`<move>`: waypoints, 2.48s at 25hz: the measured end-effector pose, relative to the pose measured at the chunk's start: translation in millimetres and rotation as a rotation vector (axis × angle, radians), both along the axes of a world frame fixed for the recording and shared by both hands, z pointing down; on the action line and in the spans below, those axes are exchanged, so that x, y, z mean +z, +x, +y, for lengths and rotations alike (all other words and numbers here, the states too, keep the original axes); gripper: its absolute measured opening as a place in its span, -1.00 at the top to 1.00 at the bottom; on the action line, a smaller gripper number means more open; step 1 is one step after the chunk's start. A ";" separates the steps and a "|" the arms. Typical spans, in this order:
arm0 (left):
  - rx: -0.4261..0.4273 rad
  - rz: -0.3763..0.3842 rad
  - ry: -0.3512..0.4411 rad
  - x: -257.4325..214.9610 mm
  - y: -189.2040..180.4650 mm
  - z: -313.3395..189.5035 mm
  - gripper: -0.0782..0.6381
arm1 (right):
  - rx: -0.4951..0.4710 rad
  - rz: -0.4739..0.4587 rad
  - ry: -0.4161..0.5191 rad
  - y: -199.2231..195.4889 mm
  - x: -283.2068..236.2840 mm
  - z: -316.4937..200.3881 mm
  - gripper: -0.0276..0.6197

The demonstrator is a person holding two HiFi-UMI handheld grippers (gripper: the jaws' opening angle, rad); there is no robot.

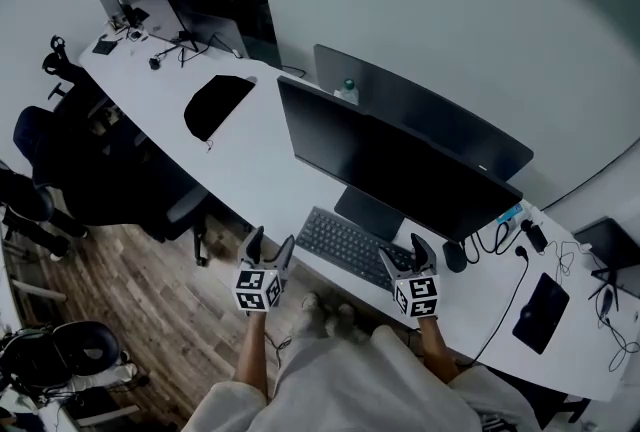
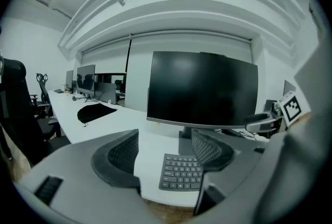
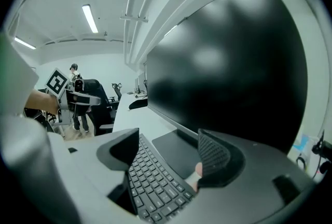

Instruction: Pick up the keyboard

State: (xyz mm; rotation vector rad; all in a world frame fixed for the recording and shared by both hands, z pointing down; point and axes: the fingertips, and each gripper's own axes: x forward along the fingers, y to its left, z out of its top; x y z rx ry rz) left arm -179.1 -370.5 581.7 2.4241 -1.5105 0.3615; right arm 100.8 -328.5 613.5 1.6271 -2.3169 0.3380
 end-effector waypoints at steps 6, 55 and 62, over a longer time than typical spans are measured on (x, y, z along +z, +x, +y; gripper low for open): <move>0.095 0.020 -0.028 13.1 18.7 -29.0 -0.09 | 0.115 0.019 -0.020 22.7 5.0 5.0 -0.16; 0.510 -0.030 -0.396 164.1 90.2 -91.5 -0.10 | 0.635 -0.011 -0.249 93.7 90.8 73.7 -0.26; 0.502 -0.044 -0.440 184.7 101.5 -100.9 -0.10 | 0.617 -0.019 -0.277 97.5 102.3 69.7 -0.26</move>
